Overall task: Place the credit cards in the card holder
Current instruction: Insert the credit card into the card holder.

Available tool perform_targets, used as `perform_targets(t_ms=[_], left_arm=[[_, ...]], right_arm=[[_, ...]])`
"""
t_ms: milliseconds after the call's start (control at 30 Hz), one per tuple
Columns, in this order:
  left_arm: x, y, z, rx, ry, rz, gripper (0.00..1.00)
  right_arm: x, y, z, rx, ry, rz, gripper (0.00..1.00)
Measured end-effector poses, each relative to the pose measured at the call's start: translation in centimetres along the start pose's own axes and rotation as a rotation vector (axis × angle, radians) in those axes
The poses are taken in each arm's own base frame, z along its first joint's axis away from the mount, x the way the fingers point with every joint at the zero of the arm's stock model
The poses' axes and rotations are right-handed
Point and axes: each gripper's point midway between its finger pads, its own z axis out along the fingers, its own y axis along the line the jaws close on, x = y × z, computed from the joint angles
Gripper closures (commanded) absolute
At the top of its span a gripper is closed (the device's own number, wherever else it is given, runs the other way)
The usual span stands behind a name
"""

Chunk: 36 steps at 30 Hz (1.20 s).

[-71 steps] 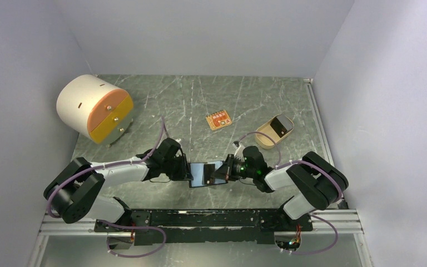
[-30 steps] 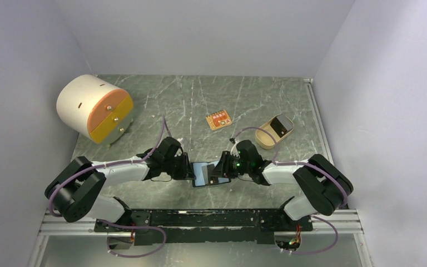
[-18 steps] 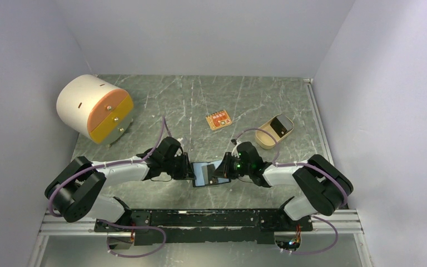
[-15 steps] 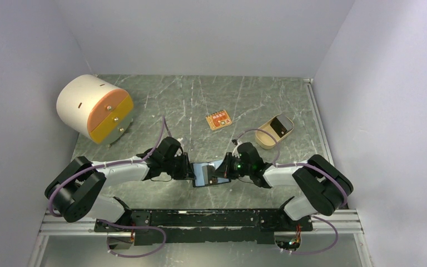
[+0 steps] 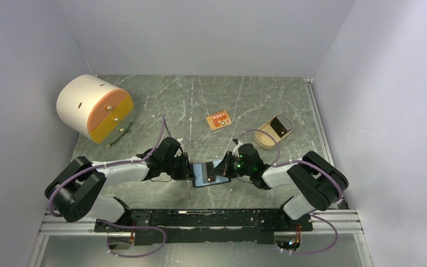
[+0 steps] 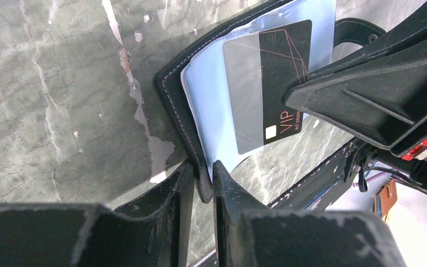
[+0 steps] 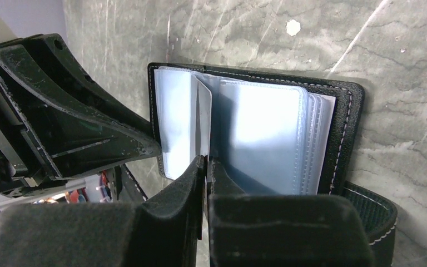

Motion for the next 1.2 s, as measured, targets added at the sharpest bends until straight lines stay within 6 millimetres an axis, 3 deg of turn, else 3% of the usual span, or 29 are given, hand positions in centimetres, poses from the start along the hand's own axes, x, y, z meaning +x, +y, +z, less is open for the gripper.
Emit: perform_targets(t_ms=[333, 633, 1200], left_arm=[[0.1, 0.1, 0.0, -0.001, 0.001, -0.001, 0.77], [0.1, 0.1, 0.0, -0.001, 0.0, -0.001, 0.77], [-0.1, -0.6, -0.1, 0.029, -0.007, -0.005, 0.75]], right_arm=[[0.6, 0.7, -0.1, -0.057, 0.023, -0.007, 0.98], [1.3, 0.0, 0.4, -0.046, 0.054, 0.014, 0.71], [0.6, -0.4, -0.9, 0.055, 0.033, -0.05, 0.64]])
